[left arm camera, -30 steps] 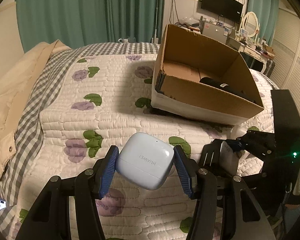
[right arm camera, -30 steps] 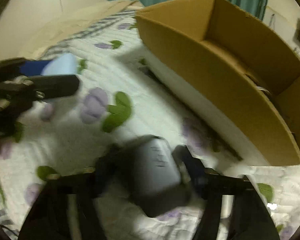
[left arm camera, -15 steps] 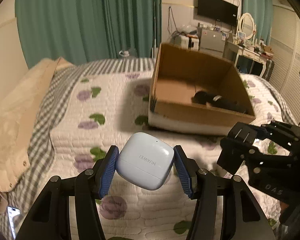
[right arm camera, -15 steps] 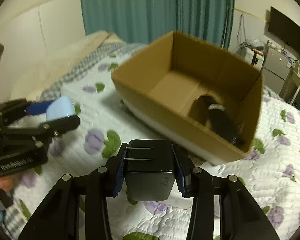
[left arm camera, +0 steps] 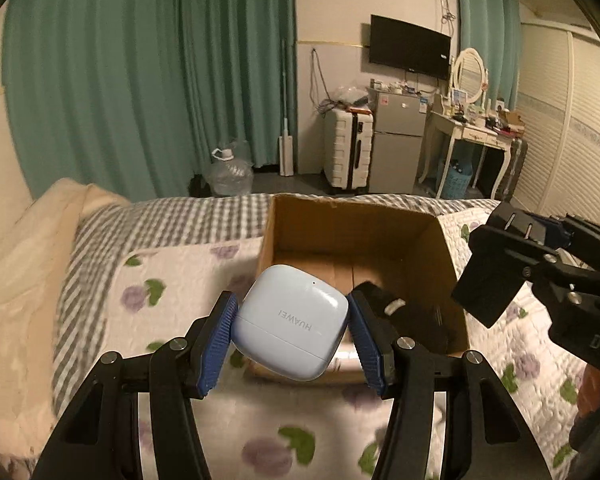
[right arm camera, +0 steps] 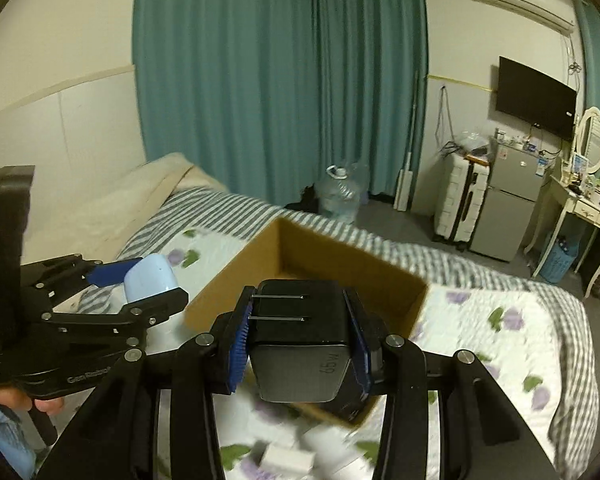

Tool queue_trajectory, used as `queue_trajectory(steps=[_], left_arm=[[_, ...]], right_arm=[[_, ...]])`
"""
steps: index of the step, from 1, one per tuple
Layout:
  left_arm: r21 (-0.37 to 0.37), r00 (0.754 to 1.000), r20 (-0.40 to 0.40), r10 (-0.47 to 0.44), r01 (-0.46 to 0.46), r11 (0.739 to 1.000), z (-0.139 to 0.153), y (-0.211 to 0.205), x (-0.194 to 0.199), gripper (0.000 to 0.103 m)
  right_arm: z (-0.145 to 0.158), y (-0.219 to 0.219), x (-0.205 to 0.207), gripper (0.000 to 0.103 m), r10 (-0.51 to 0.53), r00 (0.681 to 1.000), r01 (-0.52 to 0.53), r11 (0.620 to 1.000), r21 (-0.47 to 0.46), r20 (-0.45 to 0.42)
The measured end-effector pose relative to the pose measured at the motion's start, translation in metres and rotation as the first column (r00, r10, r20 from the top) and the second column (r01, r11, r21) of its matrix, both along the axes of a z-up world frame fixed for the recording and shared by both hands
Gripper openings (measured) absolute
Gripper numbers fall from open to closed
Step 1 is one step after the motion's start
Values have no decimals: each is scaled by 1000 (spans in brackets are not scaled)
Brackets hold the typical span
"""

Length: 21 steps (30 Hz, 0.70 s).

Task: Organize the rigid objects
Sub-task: 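Carry the earbud case into the box with the left tool while the right tool drops the black charger in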

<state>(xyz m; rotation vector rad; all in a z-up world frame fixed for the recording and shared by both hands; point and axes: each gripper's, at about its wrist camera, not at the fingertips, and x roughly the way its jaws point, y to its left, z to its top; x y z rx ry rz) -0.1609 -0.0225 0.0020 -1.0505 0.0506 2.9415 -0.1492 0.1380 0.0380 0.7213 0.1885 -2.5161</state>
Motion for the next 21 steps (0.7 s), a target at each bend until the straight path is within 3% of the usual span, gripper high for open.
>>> queue_trajectory(steps=[6,12,21], left_arm=[[-39,996,80,-34,38,999,-47,25,-55,57],[-80,991,105,-77,85,993,-83,42,-76,60],[-34,995,83,-59,62,997,-78,33,-75,60]], right_arm=[[-24,8,-50,42,-47,998,47,999,12,29],[-58,17,-87,42,-70,995,69,998,9,73],[-87,17,-114,42,-103,990,101,995,27,97]])
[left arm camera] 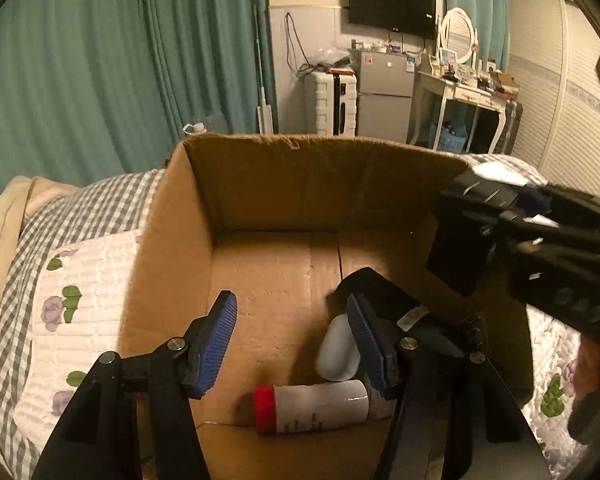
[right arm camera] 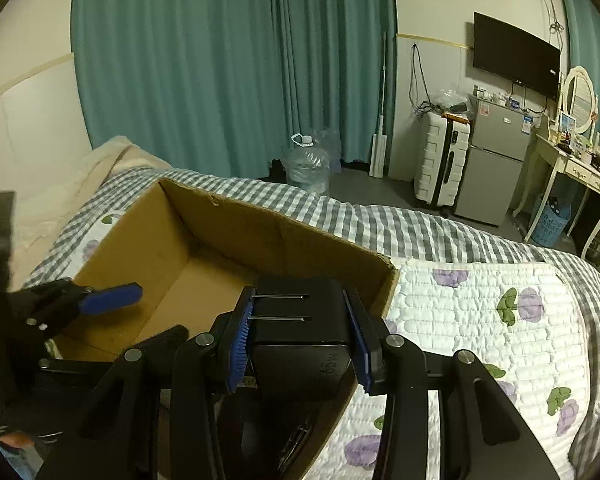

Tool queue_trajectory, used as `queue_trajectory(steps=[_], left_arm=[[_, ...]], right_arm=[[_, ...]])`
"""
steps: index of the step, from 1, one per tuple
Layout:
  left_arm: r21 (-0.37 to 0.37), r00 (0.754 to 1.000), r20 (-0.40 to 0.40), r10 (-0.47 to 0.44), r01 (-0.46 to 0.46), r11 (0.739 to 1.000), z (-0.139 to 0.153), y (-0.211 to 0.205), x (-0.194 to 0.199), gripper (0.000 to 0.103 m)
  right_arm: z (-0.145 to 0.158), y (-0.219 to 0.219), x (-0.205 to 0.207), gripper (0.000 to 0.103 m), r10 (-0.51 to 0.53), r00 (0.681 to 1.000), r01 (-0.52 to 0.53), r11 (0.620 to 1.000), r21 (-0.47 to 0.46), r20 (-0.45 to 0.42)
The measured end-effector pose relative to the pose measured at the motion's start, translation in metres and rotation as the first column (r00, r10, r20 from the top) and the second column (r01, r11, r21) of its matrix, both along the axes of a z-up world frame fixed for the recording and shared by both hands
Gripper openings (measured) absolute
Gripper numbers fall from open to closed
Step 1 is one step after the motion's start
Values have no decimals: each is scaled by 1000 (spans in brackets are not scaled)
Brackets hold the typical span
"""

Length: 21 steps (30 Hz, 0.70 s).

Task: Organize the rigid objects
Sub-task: 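Carry the earbud case into the box with the left tool while the right tool drops the black charger in, then grasp the white cube charger with the right tool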

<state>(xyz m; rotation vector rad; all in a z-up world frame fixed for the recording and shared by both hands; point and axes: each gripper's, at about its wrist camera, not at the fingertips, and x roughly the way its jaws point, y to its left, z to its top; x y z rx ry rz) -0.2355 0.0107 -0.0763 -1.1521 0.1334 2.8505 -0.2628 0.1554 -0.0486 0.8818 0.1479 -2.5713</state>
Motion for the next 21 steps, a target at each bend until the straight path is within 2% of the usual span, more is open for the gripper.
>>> queue_trajectory(steps=[3,4,5,6,7,12,14,18,21], left_arm=[[18,1000,-26,12,-11,1000,13,-2,13,60],[24,999,-34,15,-15,1000,18,-4,19,60],[28,999,-42,18,-17,999,22,-6,25,60],[30,998,-50,23,-21,999,28,-8,31,60],[33,998,-59,31,-29,999,35,-10,38,61],[89,995,-73,69,-62,994,58,-23,73,63],[88,994,-78,81,-74,993,64,-25,89,64],[86,992,-84,93,-86,993,67,-28,123,65],[90,993,-70,98,-92,992,61,-28,142,66]], right_arm=[[-3,-2,-3,43,-13,1000,13,1000,9,7],[-1,-1,-3,49,-24,1000,24,1000,1,-6],[4,2,-1,69,-39,999,39,999,-6,-15],[8,4,2,79,-51,999,51,999,-10,-16],[13,7,6,83,-56,998,55,998,-17,-22],[45,16,43,83,-60,997,61,998,15,-57],[59,20,64,83,-55,996,56,998,17,-68],[75,24,105,83,-33,997,35,999,30,-74],[75,22,137,83,-12,997,18,997,77,-70]])
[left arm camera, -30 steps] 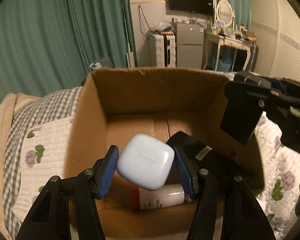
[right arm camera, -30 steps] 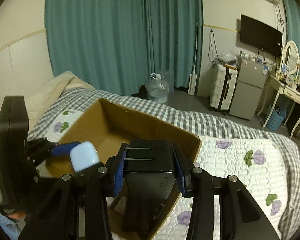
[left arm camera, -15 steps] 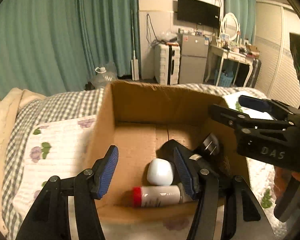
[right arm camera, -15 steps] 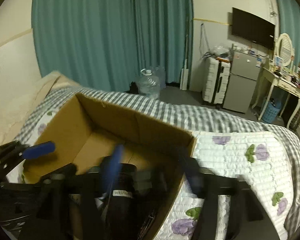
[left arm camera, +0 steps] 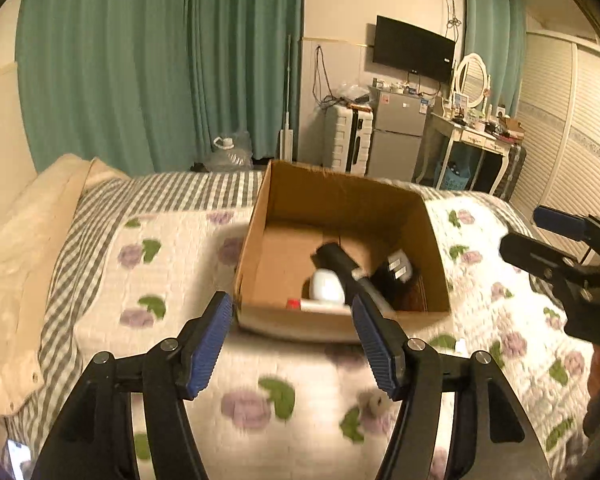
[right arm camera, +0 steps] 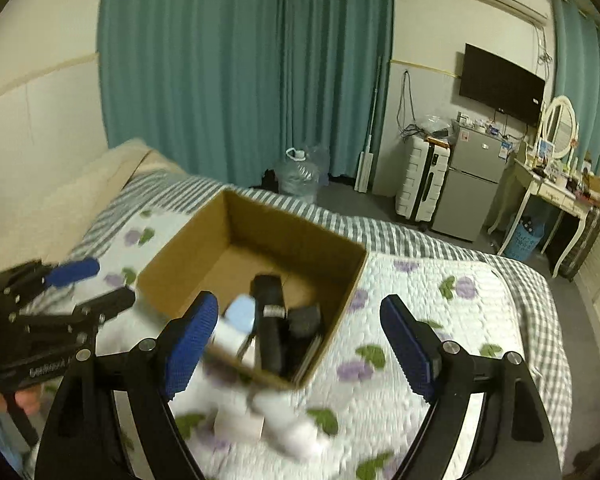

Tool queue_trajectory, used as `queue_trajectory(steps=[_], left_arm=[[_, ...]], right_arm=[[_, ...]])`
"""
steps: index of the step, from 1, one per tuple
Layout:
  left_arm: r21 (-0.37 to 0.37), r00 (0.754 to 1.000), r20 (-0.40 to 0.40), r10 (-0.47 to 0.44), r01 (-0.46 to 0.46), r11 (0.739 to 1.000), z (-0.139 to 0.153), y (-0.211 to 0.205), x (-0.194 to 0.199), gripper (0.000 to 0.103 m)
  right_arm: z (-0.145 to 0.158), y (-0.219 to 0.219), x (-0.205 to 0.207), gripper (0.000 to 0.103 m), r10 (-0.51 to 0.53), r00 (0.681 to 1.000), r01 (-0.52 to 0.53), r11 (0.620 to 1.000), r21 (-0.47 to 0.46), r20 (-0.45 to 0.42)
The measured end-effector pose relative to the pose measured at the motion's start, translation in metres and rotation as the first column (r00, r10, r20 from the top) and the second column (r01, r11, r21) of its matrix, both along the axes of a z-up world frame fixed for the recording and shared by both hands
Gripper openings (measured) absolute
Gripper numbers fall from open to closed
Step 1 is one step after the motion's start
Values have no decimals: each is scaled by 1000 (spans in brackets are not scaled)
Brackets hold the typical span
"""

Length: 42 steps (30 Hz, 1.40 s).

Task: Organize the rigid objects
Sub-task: 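Grasp the white cube charger with the right tool, then grasp the white cylindrical device with the left tool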

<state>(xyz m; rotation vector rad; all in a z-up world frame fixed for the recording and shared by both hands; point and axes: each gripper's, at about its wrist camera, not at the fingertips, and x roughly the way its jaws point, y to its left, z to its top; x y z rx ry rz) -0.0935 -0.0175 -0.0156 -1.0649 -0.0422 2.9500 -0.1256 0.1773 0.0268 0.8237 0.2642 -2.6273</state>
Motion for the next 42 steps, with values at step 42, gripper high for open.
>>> queue_trajectory(steps=[42], left_arm=[[-66,980,198,-16,29,997,-100,29,8,66]], right_arm=[[-112,71,-3,50,-266,945,259,964,65,191]])
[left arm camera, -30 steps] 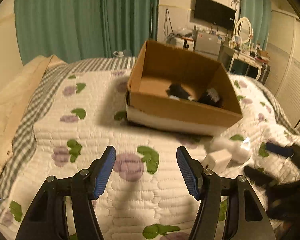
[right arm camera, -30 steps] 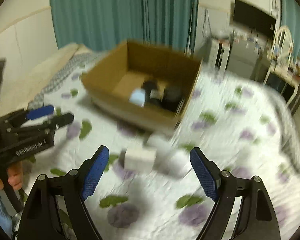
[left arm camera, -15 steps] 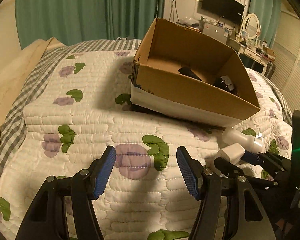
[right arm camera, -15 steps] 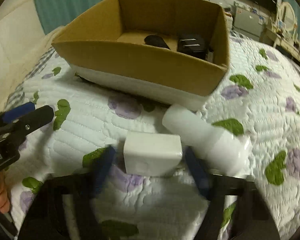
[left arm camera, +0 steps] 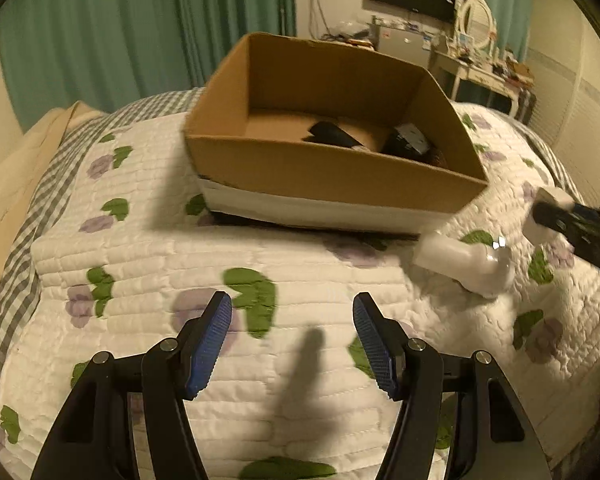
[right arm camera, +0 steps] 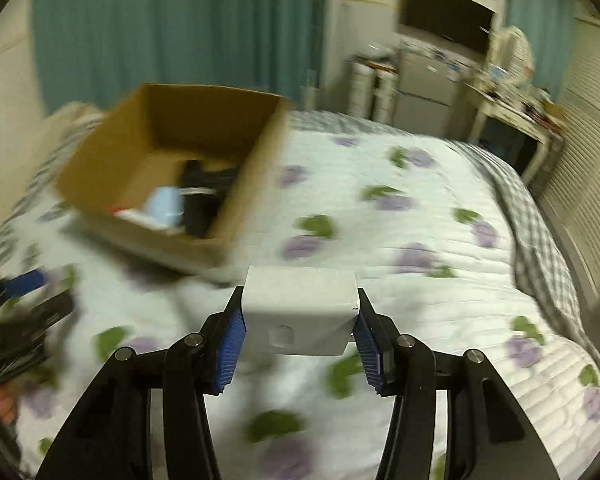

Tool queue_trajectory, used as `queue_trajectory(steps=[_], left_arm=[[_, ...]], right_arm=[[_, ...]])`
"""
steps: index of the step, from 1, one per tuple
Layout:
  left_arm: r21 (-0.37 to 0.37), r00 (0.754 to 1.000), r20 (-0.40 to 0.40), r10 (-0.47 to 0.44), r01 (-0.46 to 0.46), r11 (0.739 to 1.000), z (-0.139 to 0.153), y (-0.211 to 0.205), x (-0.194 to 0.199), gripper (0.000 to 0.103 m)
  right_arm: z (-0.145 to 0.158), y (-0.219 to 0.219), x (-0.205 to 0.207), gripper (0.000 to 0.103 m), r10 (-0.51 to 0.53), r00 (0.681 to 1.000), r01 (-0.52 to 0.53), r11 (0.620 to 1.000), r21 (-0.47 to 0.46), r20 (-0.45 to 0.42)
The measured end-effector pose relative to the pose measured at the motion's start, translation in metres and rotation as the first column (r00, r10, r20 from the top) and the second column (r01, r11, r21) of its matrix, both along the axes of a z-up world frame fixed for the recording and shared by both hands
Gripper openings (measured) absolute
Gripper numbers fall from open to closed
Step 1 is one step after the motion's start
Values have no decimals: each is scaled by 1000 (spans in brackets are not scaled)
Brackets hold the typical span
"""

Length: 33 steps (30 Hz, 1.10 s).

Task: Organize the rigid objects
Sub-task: 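Grasp the white cylindrical device with the left tool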

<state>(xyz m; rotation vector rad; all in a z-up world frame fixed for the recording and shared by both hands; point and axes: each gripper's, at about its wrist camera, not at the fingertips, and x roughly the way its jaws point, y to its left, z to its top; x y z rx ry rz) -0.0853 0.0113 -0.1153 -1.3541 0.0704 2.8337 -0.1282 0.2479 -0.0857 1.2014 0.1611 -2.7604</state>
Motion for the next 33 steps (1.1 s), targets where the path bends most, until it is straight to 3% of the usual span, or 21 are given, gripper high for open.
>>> queue_trajectory(steps=[3,7,12,20,28,33], left_arm=[[-5,1000,9,-15,15,1000,-3,7,0,66],[-8,1000,13,-19,19,1000,-3,9,0,66],[13,1000,17,0,0,1000,-2,2,-1,66],[39,1000,21,-1,0,999,1,2,1,66],[95,989,66,-130,123,988,-9,50,-1,66],[165,991,103,-87,69,984,-14,63,-19,66]], right_arm=[[-20,10,-28,50,-42,997,41,999,25,62],[-42,6,-44,50,-28,993,21,998,66,113],[-47,-21,-17,50,108,980,-110,994,2,164],[-32,-47,23,50,228,958,-221,973,-59,175],[-1,-8,13,50,86,993,-85,996,-13,85],[2,8,5,50,36,997,-34,999,-26,71]])
